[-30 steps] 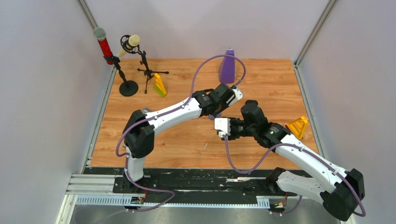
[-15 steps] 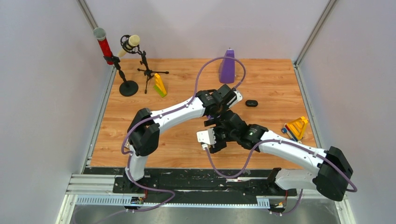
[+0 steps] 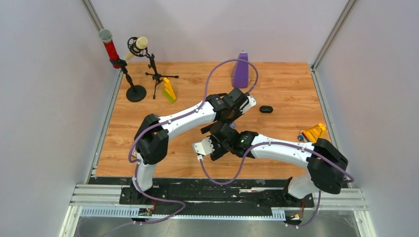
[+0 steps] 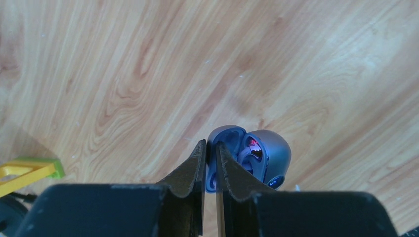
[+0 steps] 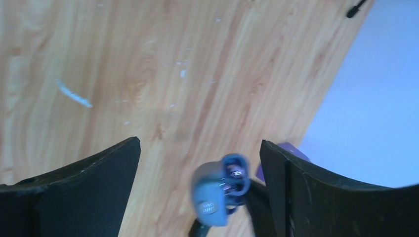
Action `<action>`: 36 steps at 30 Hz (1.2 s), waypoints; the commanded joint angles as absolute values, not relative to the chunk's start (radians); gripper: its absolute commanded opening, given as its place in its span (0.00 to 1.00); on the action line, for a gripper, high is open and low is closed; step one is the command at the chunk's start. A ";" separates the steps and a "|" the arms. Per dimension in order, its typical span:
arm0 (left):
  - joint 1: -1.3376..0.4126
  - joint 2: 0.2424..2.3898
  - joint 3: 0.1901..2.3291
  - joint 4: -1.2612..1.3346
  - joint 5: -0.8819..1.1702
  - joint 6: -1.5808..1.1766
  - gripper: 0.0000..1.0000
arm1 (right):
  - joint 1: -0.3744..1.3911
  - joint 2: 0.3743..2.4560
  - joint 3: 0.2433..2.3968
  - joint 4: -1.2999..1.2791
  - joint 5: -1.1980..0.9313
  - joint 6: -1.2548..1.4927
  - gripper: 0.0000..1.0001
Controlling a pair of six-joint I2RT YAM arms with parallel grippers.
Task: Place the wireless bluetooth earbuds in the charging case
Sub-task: Place the charging case at the center of the board.
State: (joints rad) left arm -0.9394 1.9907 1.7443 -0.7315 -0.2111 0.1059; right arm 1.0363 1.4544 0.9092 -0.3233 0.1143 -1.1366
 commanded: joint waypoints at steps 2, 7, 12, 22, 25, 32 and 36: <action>-0.961 1.959 1.757 -0.724 -0.103 0.096 0.16 | 1.073 1.523 1.007 -0.257 0.300 -1.181 0.94; -0.945 1.953 1.756 -0.725 -0.061 0.104 0.15 | 1.093 1.574 1.084 -0.380 0.367 -1.139 0.93; -0.913 1.935 1.754 -0.728 -0.007 0.113 0.15 | 1.104 1.599 1.157 -0.566 0.373 -1.069 0.92; -0.923 1.950 1.757 -0.713 -0.235 0.158 0.13 | 1.134 1.589 1.220 -0.682 0.317 -0.984 0.91; -0.928 1.953 1.726 -0.639 -0.444 0.202 0.08 | 1.133 1.542 1.313 -0.859 0.097 -0.887 0.90; -0.941 1.911 1.581 -0.313 -0.872 0.417 0.09 | 1.048 1.267 1.188 -0.988 -0.257 -0.903 0.93; -0.941 1.896 1.512 -0.147 -0.948 0.459 0.11 | 0.964 1.151 1.132 -1.083 -0.444 -0.925 0.94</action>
State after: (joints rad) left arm -0.9333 1.9663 1.5574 -0.4061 -0.7589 0.3611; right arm 1.0222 1.2346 1.1828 -0.9611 -0.1898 -0.9195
